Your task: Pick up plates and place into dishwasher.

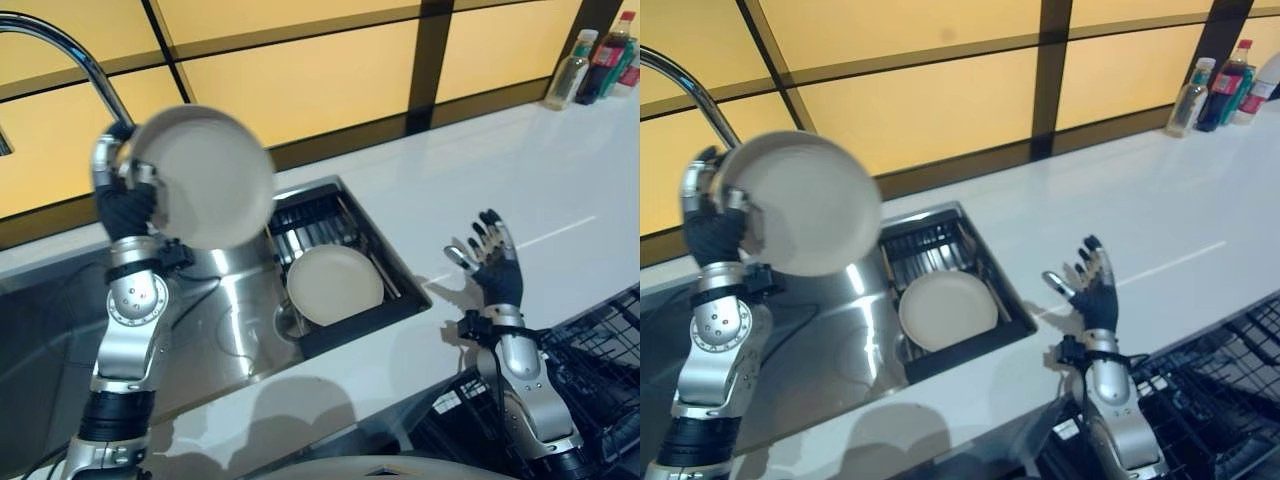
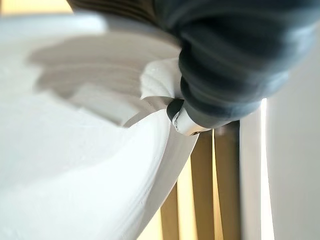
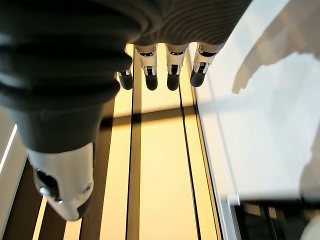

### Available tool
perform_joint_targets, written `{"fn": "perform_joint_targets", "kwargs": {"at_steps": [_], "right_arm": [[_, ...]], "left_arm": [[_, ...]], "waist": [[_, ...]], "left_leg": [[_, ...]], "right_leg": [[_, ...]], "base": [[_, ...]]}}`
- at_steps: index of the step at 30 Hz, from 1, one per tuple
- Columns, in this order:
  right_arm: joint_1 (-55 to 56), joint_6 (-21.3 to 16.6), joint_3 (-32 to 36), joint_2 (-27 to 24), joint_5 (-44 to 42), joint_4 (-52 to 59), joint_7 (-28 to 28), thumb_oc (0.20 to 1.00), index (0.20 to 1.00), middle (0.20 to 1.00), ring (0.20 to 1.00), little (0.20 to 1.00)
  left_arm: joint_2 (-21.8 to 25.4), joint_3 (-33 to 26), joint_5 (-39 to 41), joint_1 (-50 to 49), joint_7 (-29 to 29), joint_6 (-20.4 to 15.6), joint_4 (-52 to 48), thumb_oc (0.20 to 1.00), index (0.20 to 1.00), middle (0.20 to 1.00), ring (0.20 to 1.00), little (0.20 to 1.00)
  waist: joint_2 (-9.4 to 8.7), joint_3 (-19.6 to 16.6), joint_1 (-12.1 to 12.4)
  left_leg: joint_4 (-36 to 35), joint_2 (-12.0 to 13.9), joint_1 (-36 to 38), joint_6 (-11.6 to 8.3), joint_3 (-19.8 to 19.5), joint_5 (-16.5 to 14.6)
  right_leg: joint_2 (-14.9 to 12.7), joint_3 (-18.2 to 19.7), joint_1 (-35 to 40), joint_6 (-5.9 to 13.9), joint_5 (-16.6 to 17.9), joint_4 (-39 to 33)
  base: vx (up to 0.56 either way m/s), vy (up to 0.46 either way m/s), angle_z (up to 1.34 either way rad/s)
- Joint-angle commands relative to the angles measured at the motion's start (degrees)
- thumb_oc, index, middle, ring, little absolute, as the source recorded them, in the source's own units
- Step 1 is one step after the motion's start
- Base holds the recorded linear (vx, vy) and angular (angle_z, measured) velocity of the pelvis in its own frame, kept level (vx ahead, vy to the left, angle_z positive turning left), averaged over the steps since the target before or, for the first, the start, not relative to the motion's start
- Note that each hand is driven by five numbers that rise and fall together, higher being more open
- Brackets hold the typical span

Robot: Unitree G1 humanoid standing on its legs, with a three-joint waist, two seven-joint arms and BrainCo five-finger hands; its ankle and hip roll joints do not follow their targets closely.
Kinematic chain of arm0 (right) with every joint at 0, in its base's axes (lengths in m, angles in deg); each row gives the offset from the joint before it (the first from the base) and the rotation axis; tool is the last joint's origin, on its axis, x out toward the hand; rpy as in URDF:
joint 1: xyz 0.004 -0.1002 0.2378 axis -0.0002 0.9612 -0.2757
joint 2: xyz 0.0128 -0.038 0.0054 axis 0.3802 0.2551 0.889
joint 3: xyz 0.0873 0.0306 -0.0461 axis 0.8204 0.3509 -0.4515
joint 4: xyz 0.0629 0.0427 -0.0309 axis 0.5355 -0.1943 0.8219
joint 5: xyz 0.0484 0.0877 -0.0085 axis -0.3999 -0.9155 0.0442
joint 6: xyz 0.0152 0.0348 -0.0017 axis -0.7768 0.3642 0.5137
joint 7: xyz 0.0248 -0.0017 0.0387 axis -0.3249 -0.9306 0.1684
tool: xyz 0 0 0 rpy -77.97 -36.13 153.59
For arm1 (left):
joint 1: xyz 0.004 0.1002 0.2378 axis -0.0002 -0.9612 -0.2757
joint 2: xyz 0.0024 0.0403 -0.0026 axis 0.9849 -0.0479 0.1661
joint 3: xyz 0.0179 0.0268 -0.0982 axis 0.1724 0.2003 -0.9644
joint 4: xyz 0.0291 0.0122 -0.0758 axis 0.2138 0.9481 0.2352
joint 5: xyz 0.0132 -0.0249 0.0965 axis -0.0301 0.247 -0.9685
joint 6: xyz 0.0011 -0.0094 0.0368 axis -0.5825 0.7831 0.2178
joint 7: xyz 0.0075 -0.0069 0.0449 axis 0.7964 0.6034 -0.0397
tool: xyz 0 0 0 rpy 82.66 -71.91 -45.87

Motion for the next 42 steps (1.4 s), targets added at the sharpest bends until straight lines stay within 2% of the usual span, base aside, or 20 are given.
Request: {"fn": "perform_joint_targets", "kwargs": {"at_steps": [1, 3, 7, 9, 13, 19, 22, 25, 29, 32, 33, 34, 36, 37, 42], "right_arm": [[-5.36, -5.0, -1.39, 0.88, -2.73, 5.32, 8.81, 1.0, 1.0, 1.0, 1.0, 1.0], [-5.64, -4.64, -1.81, 0.81, -3.45, 5.62, 10.52, 1.0, 1.0, 1.0, 1.0, 1.0], [-5.4, -2.94, -2.67, -0.49, -8.35, 8.09, 20.37, 1.0, 1.0, 1.0, 1.0, 1.0], [-5.22, -2.44, -3.12, -0.76, -9.8, 8.47, 22.59, 1.0, 1.0, 1.0, 1.0, 1.0], [-5.69, -1.27, -4.79, -0.89, -10.72, 8.3, 24.81, 1.0, 1.0, 1.0, 1.0, 1.0], [-5.18, 1.07, -5.71, -1.28, -11.89, 8.7, 26.56, 1.0, 1.0, 1.0, 1.0, 1.0], [-5.27, 6.0, -6.53, -1.56, -14.51, 8.42, 28.78, 1.0, 1.0, 1.0, 1.0, 1.0], [-4.86, 8.27, -7.3, -2.13, -16.6, 8.41, 31.42, 1.0, 1.0, 1.0, 1.0, 1.0], [-4.97, 14.09, -8.56, -2.27, -21.56, 8.49, 37.15, 1.0, 1.0, 1.0, 1.0, 1.0], [-4.88, 17.37, -9.2, -2.7, -24.73, 8.71, 39.29, 1.0, 1.0, 1.0, 1.0, 1.0], [-4.9, 18.52, -9.53, -2.64, -26.0, 8.53, 39.33, 0.953, 0.953, 0.953, 0.953, 0.953], [-4.88, 19.08, -9.73, -2.53, -26.45, 8.48, 39.36, 0.853, 0.853, 0.853, 0.853, 0.853], [-4.44, 20.22, -10.03, -2.3, -29.07, 7.97, 39.49, 0.539, 0.539, 0.539, 0.539, 0.539], [-4.31, 20.44, -10.2, -2.14, -30.02, 7.86, 39.18, 0.2, 0.2, 0.2, 0.2, 0.2], [-2.54, 19.7, -10.06, -0.38, -31.7, 6.86, 36.83, 0.2, 0.2, 0.2, 0.2, 0.2]], "left_arm": [[1.14, 2.93, 6.86, 1.44, 11.11, -4.3, -1.77, 0.2, 0.2, 0.2, 0.2, 0.2], [0.77, 3.95, 7.71, 1.28, 13.58, -4.31, -2.09, 0.2, 0.2, 0.2, 0.2, 0.2], [-0.3, 7.16, 15.79, -1.08, 27.4, 0.01, -2.58, 0.2, 0.2, 0.2, 0.2, 0.2], [-0.71, 8.13, 17.59, -1.98, 30.45, 1.52, -2.39, 0.2, 0.2, 0.2, 0.2, 0.2], [-1.58, 10.15, 18.36, -3.19, 32.25, 3.67, -1.62, 0.2, 0.2, 0.2, 0.2, 0.2], [-2.13, 11.14, 18.49, -5.05, 34.05, 4.25, -1.25, 0.2, 0.2, 0.2, 0.2, 0.2], [-1.74, 11.54, 18.51, -5.11, 33.85, 3.78, -1.38, 0.2, 0.2, 0.2, 0.2, 0.2], [-1.17, 11.68, 17.68, -5.25, 33.45, 3.13, -1.56, 0.2, 0.2, 0.2, 0.2, 0.2], [-0.9, 12.05, 15.34, -5.29, 32.94, 1.94, -1.28, 0.2, 0.2, 0.2, 0.2, 0.2], [-0.64, 12.51, 12.97, -5.04, 32.16, 1.0, -1.07, 0.2, 0.2, 0.2, 0.2, 0.2], [-0.52, 12.75, 12.02, -4.84, 31.74, 0.63, -0.97, 0.2, 0.2, 0.2, 0.2, 0.2], [-0.48, 12.87, 11.4, -4.73, 31.5, 0.41, -0.88, 0.2, 0.2, 0.2, 0.2, 0.2], [-0.13, 13.09, 9.2, -4.88, 30.77, -0.66, -0.64, 0.2, 0.2, 0.2, 0.2, 0.2], [-0.04, 13.36, 8.22, -4.87, 30.36, -1.05, -0.53, 0.2, 0.2, 0.2, 0.2, 0.2], [-0.39, 13.86, 6.95, -6.0, 30.13, -0.64, 0.04, 0.2, 0.2, 0.2, 0.2, 0.2]], "waist": [[-1.82, -1.39, 0.63], [-1.95, -1.45, 0.73], [-2.37, -1.58, 0.93], [-2.5, -1.64, 1.0], [-2.67, -1.67, 1.24], [-2.97, -1.58, 1.59], [-3.07, -1.41, 1.72], [-3.23, -1.33, 1.84], [-3.58, -1.31, 2.25], [-3.91, -1.37, 2.57], [-4.03, -1.39, 2.67], [-4.1, -1.4, 2.73], [-4.26, -1.42, 2.89], [-4.3, -1.45, 2.94], [-4.38, -1.48, 2.84]], "left_leg": [[0.11, -0.93, -3.35, 1.7, -4.15, -0.92], [0.08, -0.88, -3.42, 1.64, -4.17, -0.86], [0.05, -0.78, -3.56, 1.69, -4.01, -0.71], [0.05, -0.78, -3.58, 1.79, -3.91, -0.73], [0.05, -0.77, -3.46, 1.95, -3.78, -0.79], [0.05, -0.75, -3.58, 2.04, -3.85, -0.72], [0.05, -0.77, -3.62, 2.07, -3.87, -0.69], [0.05, -0.75, -3.67, 2.02, -3.92, -0.55], [0.05, -0.81, -3.73, 2.0, -4.22, -0.42], [0.05, -0.83, -3.78, 1.96, -4.38, -0.28], [0.05, -0.85, -3.8, 1.97, -4.45, -0.24], [0.05, -0.87, -3.83, 1.96, -4.51, -0.21], [0.05, -0.86, -3.81, 1.94, -4.61, -0.15], [0.05, -0.86, -3.85, 1.93, -4.67, -0.11], [0.05, -0.84, -3.69, 2.04, -4.6, -0.16]], "right_leg": [[-1.85, -1.62, 3.09, 3.86, -6.36, 0.53], [-1.8, -1.58, 2.98, 3.82, -6.27, 0.53], [-1.65, -1.37, 2.71, 3.74, -6.0, 0.53], [-1.57, -1.21, 2.59, 3.7, -5.87, 0.53], [-1.48, -1.03, 2.53, 3.62, -5.76, 0.53], [-1.4, -0.88, 2.51, 3.49, -5.68, 0.53], [-1.39, -1.0, 2.46, 3.49, -5.62, 0.53], [-1.41, -1.18, 2.47, 3.54, -5.57, 0.53], [-1.39, -1.44, 2.55, 3.48, -5.53, 0.53], [-1.47, -1.66, 2.75, 3.53, -5.57, 0.53], [-1.47, -1.7, 2.78, 3.53, -5.54, 0.53], [-1.45, -1.71, 2.8, 3.52, -5.55, 0.53], [-1.46, -1.82, 2.85, 3.57, -5.5, 0.53], [-1.46, -1.87, 2.86, 3.59, -5.5, 0.53], [-1.4, -1.82, 2.94, 3.59, -5.5, 0.53]], "base": [[0.0, 0.0, 0.0], [0.0, 0.0, 0.0], [0.0, 0.0, 0.0], [0.0, 0.0, 0.0], [0.0, 0.0, 0.0], [0.0, 0.0, 0.0], [0.0, 0.0, 0.0], [0.0, 0.0, 0.0], [0.0, 0.0, 0.0], [0.0, 0.0, 0.0], [0.0, 0.0, 0.0], [0.0, 0.0, 0.0], [0.0, 0.0, 0.0], [0.0, 0.0, 0.0], [0.0, 0.0, 0.0]]}}
